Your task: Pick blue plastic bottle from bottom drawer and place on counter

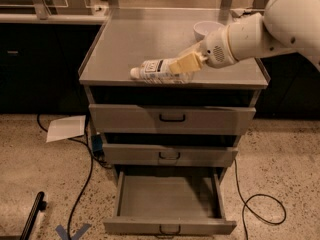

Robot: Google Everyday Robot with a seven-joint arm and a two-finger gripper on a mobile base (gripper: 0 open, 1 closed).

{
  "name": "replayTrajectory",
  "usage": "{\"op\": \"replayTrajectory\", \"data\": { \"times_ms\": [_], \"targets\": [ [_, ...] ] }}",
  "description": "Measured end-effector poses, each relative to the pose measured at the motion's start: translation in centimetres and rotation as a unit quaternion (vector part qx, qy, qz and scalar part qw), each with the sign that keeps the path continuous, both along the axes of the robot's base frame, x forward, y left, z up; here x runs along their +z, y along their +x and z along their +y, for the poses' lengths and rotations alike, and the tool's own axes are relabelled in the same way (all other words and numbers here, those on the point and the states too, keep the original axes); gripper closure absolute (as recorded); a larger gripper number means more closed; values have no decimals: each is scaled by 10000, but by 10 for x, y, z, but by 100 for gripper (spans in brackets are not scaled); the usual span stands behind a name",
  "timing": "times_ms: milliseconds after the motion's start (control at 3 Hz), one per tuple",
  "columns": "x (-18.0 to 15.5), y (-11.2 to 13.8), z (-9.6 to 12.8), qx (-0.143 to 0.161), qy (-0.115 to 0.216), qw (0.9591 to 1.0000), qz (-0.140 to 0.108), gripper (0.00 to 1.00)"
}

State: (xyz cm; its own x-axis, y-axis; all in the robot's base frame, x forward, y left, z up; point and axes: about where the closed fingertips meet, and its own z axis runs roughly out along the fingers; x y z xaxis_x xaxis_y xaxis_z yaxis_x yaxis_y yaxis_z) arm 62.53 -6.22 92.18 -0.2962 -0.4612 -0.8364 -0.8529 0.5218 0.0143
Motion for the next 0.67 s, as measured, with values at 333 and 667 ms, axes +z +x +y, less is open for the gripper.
{"op": "replayTrajectory", "data": {
  "times_ms": [333, 667],
  "targets": [
    [12, 15, 3, -19, 15, 10000, -32, 100],
    [13, 28, 5, -79, 65, 9999, 32, 100]
  ]
}}
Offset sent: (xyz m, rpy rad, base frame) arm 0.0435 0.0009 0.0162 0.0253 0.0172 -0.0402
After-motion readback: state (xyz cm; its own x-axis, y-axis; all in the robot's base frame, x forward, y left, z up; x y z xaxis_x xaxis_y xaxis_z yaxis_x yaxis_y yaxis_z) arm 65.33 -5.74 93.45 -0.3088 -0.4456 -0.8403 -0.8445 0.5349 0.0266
